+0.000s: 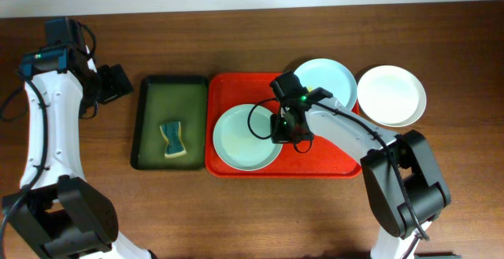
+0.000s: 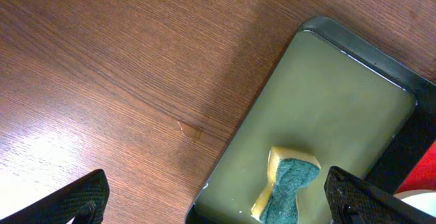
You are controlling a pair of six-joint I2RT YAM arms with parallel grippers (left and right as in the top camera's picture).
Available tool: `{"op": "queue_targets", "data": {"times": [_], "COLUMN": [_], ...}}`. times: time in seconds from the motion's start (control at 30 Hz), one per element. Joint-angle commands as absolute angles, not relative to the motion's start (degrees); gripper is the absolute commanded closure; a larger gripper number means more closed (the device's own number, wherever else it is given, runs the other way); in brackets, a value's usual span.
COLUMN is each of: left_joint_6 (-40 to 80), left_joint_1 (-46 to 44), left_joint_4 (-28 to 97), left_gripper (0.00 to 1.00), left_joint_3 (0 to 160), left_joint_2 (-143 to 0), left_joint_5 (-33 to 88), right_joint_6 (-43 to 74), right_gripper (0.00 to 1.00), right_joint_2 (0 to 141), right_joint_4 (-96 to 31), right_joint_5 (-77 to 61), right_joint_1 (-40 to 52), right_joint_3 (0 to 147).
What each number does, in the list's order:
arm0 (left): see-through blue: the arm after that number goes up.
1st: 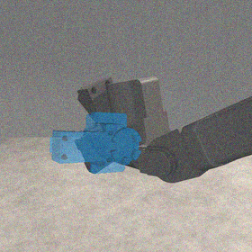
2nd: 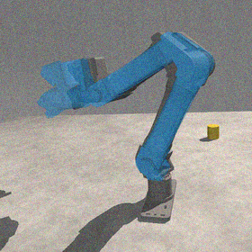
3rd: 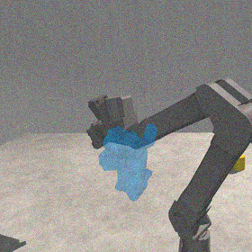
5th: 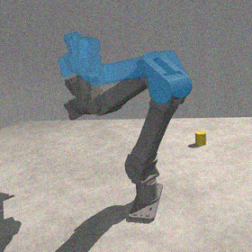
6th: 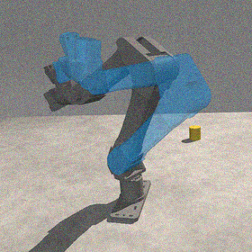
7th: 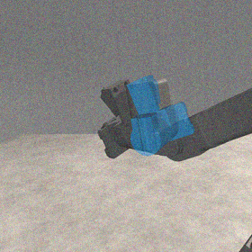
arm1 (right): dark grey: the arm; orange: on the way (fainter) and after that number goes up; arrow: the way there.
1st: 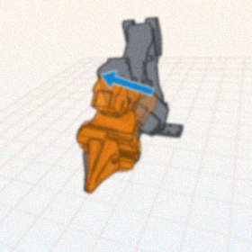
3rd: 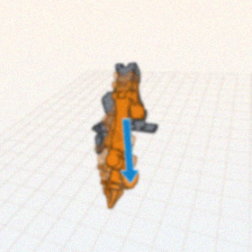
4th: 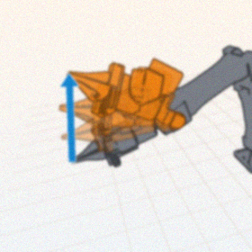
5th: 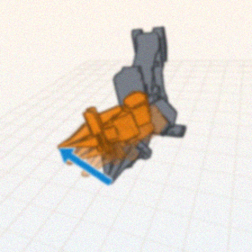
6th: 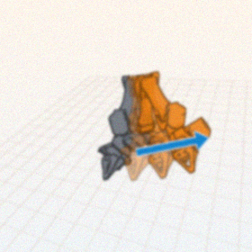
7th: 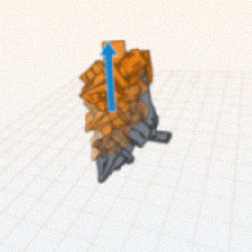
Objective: Clean dirty plates on tray and stack at the side
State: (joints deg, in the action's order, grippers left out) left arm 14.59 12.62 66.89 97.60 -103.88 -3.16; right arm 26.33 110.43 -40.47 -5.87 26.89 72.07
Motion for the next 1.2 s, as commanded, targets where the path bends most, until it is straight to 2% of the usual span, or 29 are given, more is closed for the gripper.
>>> {"op": "queue_targets", "data": {"times": [0.0, 0.07, 0.1, 0.37, 0.43, 0.8, 0.9, 0.93, 0.97, 1.1, 1.17], "left_joint_6": [15.18, 15.18, 15.18, 15.18, 15.18, 15.18, 15.18, 15.18, 15.18, 15.18, 15.18], "left_joint_1": [12.82, 12.75, 12.78, 12.8, 12.82, 12.82, 12.82, 12.82, 12.8, 12.82, 12.8], "left_joint_4": [67.13, 67.13, 67.13, 67.13, 67.13, 67.13, 67.13, 67.13, 67.13, 67.13, 67.13], "left_gripper": [0.01, 0.01, 0.01, 0.0, 0.0, 0.01, 0.0, 0.0, 0.01, 0.0, 0.01], "left_joint_3": [98.52, 98.52, 98.52, 98.52, 98.52, 98.52, 98.52, 98.52, 98.52, 98.52, 98.52], "left_joint_2": [-103.18, -103.18, -103.18, -103.18, -103.18, -103.18, -103.18, -103.18, -103.18, -103.18, -103.18], "left_joint_5": [-2.92, -2.9, -2.92, -2.92, -2.92, -2.92, -2.92, -2.92, -2.92, -2.92, -2.92], "right_joint_6": [25.74, 25.76, 25.74, 27.92, 28.01, 29.43, 29.43, 29.43, 29.43, 29.36, 29.36], "right_gripper": [0.96, 0.95, 0.89, 0.86, 0.8, 0.76, 0.76, 0.8, 0.96, 0.96, 0.96], "right_joint_2": [110.08, 110.08, 110.08, 110.08, 110.08, 110.08, 110.08, 110.08, 110.08, 109.6, 107.94], "right_joint_4": [-40.23, -40.27, -40.25, -39.62, -39.64, -39.38, -38.09, -36.69, -36.34, -36.88, -41.74], "right_joint_5": [-3.99, -4.01, -4.01, -4.01, -4.03, -4.01, -4.03, -4.03, -4.03, -5.54, -5.78], "right_joint_1": [27.38, 27.38, 27.38, 27.38, 27.38, 27.44, 27.44, 27.42, 27.42, 27.0, 25.69], "right_joint_3": [70.87, 70.85, 70.85, 70.7, 70.65, 70.65, 69.71, 68.69, 68.31, 68.99, 72.58]}}
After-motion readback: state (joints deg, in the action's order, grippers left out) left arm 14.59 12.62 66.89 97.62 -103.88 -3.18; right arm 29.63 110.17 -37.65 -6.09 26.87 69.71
